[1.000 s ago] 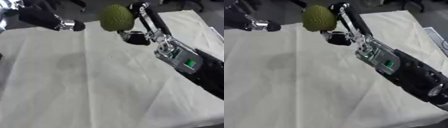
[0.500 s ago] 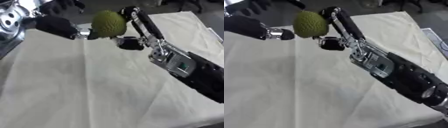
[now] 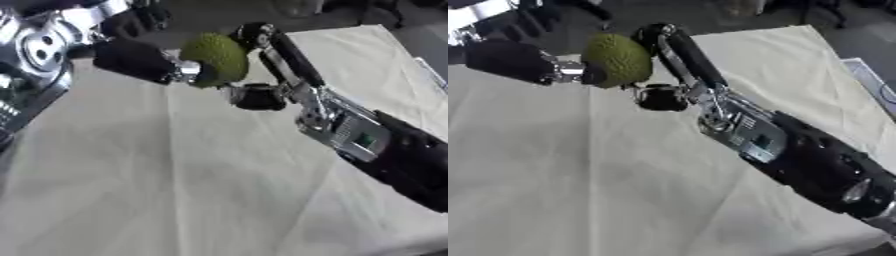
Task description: Pick up the objects with one hand, pass them to the other hand, and then place them into the box on the other side of the table.
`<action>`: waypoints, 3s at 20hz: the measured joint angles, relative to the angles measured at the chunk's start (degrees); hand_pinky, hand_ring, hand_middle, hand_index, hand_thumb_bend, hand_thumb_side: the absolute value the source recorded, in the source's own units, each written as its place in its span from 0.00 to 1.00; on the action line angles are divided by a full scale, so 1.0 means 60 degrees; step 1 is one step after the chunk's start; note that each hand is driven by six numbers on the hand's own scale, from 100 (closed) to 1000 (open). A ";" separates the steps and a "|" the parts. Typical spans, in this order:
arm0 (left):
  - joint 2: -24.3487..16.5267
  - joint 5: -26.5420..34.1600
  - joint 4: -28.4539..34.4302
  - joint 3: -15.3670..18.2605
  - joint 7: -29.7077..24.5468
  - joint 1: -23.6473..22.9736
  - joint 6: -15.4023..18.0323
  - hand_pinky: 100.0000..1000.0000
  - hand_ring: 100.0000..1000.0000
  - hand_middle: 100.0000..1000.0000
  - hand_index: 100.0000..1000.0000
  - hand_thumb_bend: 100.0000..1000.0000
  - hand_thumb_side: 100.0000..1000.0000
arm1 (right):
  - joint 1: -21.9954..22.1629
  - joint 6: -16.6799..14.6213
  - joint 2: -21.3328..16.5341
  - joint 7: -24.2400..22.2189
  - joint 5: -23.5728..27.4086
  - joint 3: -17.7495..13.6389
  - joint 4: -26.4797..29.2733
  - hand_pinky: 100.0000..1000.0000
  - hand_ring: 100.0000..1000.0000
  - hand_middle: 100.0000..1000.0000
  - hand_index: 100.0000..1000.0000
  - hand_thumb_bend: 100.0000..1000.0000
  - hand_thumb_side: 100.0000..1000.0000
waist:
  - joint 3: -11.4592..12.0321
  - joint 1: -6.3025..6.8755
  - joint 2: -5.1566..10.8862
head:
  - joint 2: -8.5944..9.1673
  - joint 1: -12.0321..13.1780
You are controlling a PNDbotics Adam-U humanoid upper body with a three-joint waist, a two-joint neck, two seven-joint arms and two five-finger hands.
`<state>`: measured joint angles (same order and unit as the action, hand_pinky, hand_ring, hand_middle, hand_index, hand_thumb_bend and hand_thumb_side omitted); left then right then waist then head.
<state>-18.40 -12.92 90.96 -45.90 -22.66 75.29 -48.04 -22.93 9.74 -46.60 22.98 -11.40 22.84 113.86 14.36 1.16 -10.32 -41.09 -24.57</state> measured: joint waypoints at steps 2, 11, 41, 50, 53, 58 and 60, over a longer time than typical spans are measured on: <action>0.0106 0.0168 -0.0087 -0.0060 0.0016 0.0000 -0.0016 0.78 0.77 0.73 0.85 0.72 0.58 | -0.0046 -0.0184 0.0001 0.0011 -0.0006 0.0039 0.0000 0.61 0.66 0.46 0.58 0.10 0.00 | -0.0036 0.0000 -0.0017 | 0.0000 0.0033; 0.0603 0.0427 -0.1123 -0.0280 -0.0274 -0.0130 0.0283 0.77 0.75 0.67 0.74 0.45 0.40 | -0.0122 -0.0905 0.0036 0.0083 -0.0006 0.0102 -0.0003 0.60 0.65 0.45 0.57 0.09 0.00 | -0.0105 0.0038 -0.0100 | 0.0005 0.0161; 0.0005 0.5062 -0.1451 0.0049 0.4996 -0.0729 0.0492 0.52 0.37 0.20 0.37 0.00 0.00 | 0.0566 -0.0949 0.0071 -0.1089 -0.1623 0.0201 -0.0007 0.75 0.86 0.80 0.90 0.64 0.10 | -0.0146 0.0038 -0.0105 | -0.0006 0.0205; -0.1032 0.5680 -0.0815 0.0096 0.5512 -0.1048 0.0494 0.53 0.37 0.20 0.37 0.00 0.00 | 0.0918 -0.0288 0.0062 -0.0996 -0.1890 0.0121 -0.0007 0.77 0.90 0.85 0.93 0.66 0.15 | -0.0093 0.0038 -0.0105 | -0.0008 0.0301; -0.1482 0.5690 -0.0627 0.0232 0.5574 -0.1226 0.0450 0.53 0.37 0.19 0.37 0.00 0.00 | 0.1046 -0.0144 0.0030 -0.0999 -0.2004 0.0092 -0.0006 0.77 0.90 0.85 0.93 0.66 0.16 | -0.0073 0.0038 -0.0105 | -0.0008 0.0494; -0.2172 0.5662 -0.0537 0.0561 0.5766 -0.1652 0.0483 0.53 0.38 0.19 0.37 0.00 0.00 | 0.1207 -0.0065 -0.0014 -0.1011 -0.2127 0.0060 -0.0006 0.79 0.90 0.85 0.93 0.66 0.18 | -0.0053 0.0035 -0.0105 | 0.0060 0.0942; -0.2458 0.5622 -0.0501 0.0740 0.5845 -0.1844 0.0501 0.53 0.38 0.19 0.37 0.00 0.00 | 0.1317 -0.0057 -0.0021 -0.1033 -0.2240 0.0043 -0.0006 0.79 0.90 0.85 0.93 0.66 0.19 | -0.0044 0.0035 -0.0105 | 0.0084 0.1223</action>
<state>-33.14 20.81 87.95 -41.46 12.41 64.23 -45.03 -15.03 9.40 -46.73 16.78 -24.84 23.09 113.82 14.09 1.36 -10.95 -40.58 -17.24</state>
